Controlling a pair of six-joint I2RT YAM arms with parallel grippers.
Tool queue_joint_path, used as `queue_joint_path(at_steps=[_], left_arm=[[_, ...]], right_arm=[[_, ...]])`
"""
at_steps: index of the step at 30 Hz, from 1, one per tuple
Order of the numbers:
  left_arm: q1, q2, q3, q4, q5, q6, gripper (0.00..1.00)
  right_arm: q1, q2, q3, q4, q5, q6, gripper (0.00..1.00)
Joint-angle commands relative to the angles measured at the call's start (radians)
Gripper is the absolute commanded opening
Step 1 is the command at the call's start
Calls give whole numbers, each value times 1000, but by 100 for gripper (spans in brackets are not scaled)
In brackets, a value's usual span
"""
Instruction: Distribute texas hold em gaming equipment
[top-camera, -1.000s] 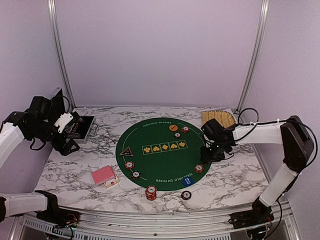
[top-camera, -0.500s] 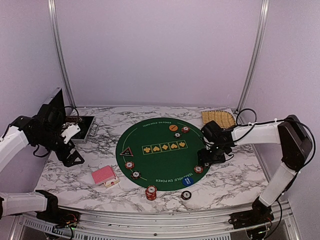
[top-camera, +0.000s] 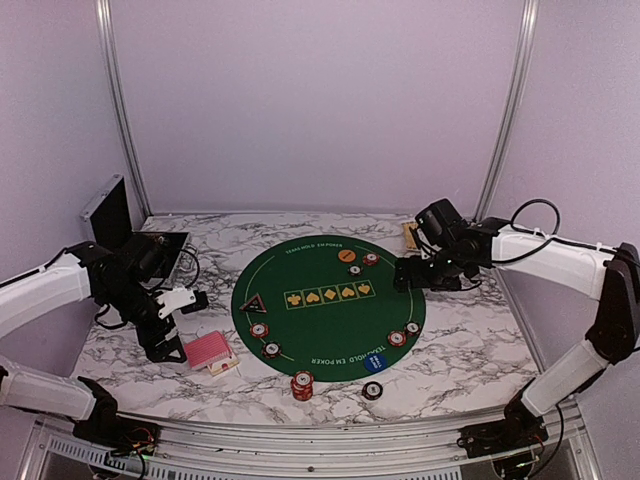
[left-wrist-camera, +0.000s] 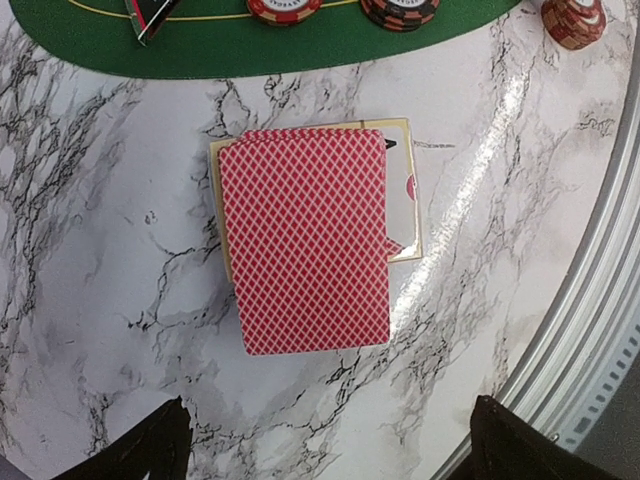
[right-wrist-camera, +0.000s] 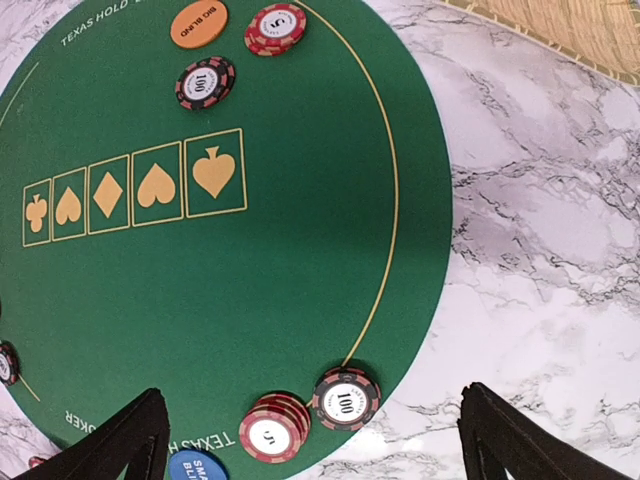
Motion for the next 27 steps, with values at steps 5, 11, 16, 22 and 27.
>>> queue_joint_path(at_steps=[5,11,16,22,27], left_arm=[[-96,99,-45,131,-94,-51,99],[-121,139,-71,190,-127,-71,99],[-133,161,-80,207,-115,-69,99],[-147,182,-80,207,-104,-59,99],[-148,209,-87,210,-103,-46,99]], right_arm=[[33,-12,48,-41,-21,41,99],[43,-9,63,-45,-15,39,99],[48,-6,68,-46,-15,36,99],[48,-1,76,-48,-12,30,99],[48,-1,79,-50,-7,26,99]])
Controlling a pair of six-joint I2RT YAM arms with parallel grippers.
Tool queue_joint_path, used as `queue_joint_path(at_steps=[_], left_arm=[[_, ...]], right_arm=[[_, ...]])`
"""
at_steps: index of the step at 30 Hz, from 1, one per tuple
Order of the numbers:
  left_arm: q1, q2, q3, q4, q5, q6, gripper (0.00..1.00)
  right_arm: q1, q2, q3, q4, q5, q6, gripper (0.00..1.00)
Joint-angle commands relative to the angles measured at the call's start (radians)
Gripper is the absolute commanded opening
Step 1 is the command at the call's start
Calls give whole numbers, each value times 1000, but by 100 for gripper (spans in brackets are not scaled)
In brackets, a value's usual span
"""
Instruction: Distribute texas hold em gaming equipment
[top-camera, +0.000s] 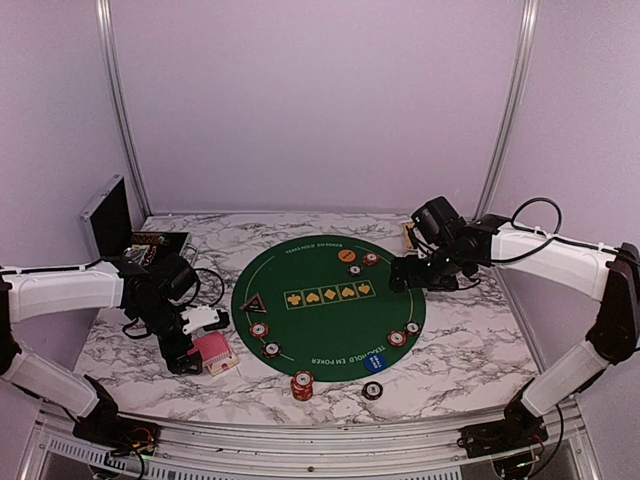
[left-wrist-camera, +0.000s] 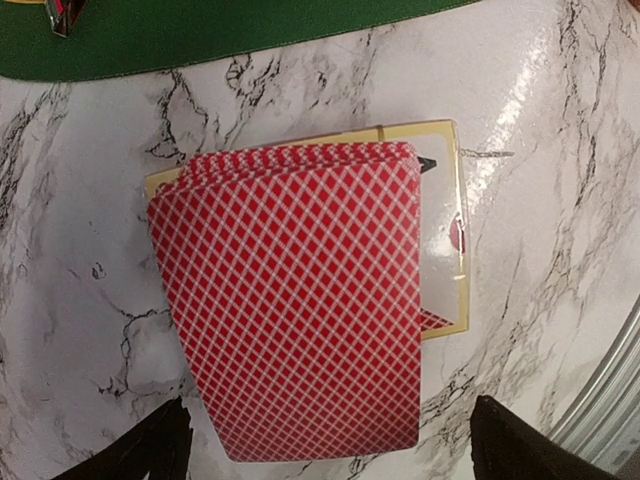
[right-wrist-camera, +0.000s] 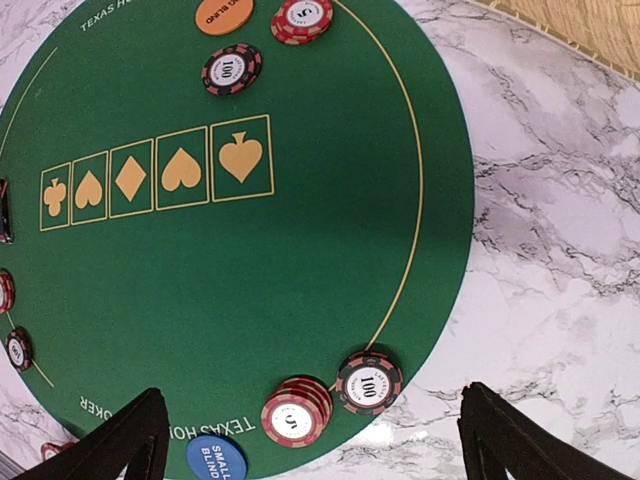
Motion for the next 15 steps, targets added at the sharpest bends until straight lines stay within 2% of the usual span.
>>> queue_joint_path(at_steps=[1,15], left_arm=[[-4,26,-15,11,12,15,99],[-4,68,-36,60,1,10,99]], right_arm=[[7,4,47,-11,11,-1,99],[7,5,49,-11,13,-4,99]])
